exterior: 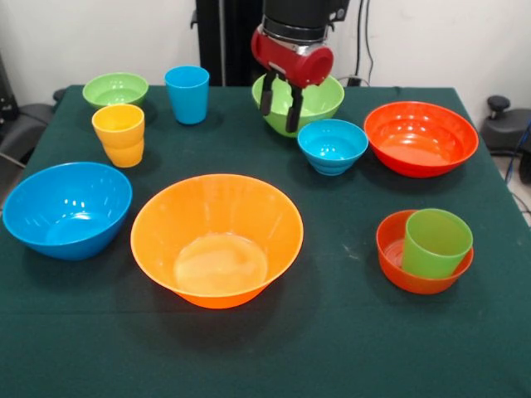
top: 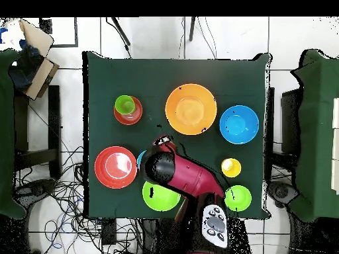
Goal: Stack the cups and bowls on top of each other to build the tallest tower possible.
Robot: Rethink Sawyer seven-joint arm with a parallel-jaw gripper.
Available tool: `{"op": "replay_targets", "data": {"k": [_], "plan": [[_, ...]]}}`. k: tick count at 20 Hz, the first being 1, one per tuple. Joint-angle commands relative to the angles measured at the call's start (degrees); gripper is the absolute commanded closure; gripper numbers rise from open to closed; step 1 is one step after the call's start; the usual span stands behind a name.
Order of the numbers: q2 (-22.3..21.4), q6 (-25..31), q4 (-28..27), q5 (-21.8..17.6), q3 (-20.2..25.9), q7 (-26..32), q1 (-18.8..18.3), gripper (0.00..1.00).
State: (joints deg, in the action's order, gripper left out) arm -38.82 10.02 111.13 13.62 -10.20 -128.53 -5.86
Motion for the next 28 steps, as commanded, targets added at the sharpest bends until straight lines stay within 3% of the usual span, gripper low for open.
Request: {"op": "replay_targets", "data": {"k": [1,9,13,24,28], "plan": [[4.29,-0.04,1.49,-0.67,7.51,-5.83,-0.78,0.00],[7.98,-5.65,1.34,0.28,9.06,-8.83,-0.62,0.00],[7.71,-4.72,1.48,1.58,8.27,-9.98,1.06,0.00],[5.71,-3.62,3.52,3.66,10.88,-11.77,0.38,0.00],[5.41,-3.49,3.45,5.61,9.58,-13.43,2.38,0.00]]}}
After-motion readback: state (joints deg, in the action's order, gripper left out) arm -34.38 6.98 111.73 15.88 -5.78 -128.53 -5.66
